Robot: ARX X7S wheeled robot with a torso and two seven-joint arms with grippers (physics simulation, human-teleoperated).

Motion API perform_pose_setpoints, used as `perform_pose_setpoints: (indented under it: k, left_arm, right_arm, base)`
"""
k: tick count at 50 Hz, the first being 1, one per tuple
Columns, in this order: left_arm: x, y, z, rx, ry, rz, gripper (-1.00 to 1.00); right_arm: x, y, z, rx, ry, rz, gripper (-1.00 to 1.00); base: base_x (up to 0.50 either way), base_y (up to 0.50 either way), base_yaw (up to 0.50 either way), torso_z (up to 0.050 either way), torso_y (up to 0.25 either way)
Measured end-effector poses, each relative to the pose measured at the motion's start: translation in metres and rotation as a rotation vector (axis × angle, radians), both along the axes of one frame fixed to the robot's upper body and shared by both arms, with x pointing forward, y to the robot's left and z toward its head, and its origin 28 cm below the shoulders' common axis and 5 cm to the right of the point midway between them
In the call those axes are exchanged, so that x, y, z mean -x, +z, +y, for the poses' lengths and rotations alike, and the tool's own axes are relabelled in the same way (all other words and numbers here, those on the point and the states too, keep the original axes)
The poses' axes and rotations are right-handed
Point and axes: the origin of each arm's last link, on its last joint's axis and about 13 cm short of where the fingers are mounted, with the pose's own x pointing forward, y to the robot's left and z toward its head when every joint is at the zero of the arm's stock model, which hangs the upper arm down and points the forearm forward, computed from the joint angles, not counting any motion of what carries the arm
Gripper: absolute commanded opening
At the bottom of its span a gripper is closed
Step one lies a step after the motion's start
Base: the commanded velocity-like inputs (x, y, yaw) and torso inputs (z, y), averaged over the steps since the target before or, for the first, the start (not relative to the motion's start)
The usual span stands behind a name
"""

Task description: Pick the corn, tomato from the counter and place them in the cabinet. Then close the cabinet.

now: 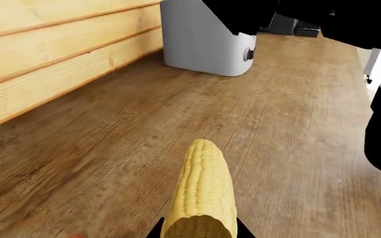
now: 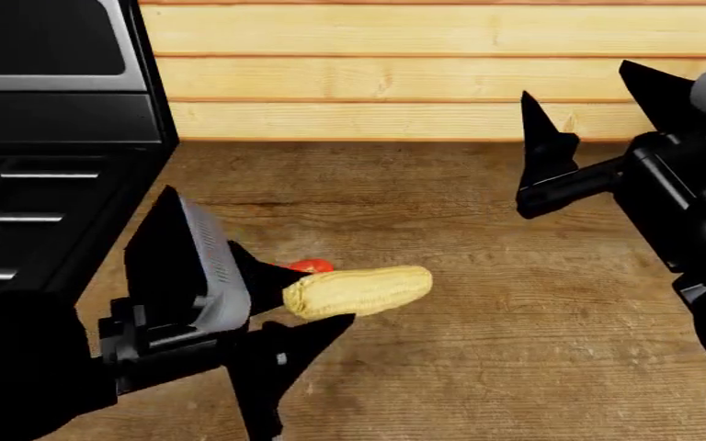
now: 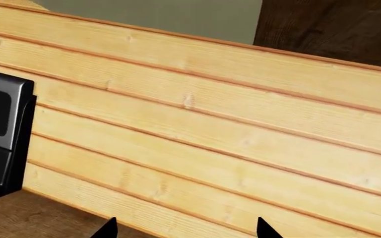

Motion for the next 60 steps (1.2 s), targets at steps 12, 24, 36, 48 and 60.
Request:
perform_pose_setpoints:
  k: [12,24,36,48,60]
  left_arm:
    - [0.009,0.022,0.007,0.106,0.029,-0.089,-1.00]
    - [0.015,0.049,0.014,0.274,0.101,-0.209,-1.00]
    - [0.020,0.074,0.017,0.424,0.165,-0.322,-1.00]
    - [0.029,0.097,0.017,0.520,0.181,-0.419,-1.00]
    - [0.039,0.117,0.017,0.559,0.154,-0.478,-1.00]
  right_arm:
    - [0.001,0.000,-0.001,-0.006,-0.009,-0.004,1.00]
    - [0.001,-0.001,-0.001,-0.011,-0.011,-0.005,1.00]
    - [-0.001,-0.003,0.000,-0.015,-0.010,-0.003,1.00]
    - [-0.001,-0.004,0.001,-0.022,-0.007,0.000,1.00]
    - [-0.002,-0.005,0.002,-0.024,-0.005,0.001,1.00]
  base:
    - [0.00,0.00,0.00,0.000,0.000]
    - [0.00,0.00,0.00,0.000,0.000]
    - [0.00,0.00,0.00,0.000,0.000]
    - [0.00,0.00,0.00,0.000,0.000]
    - [0.00,0.00,0.00,0.000,0.000]
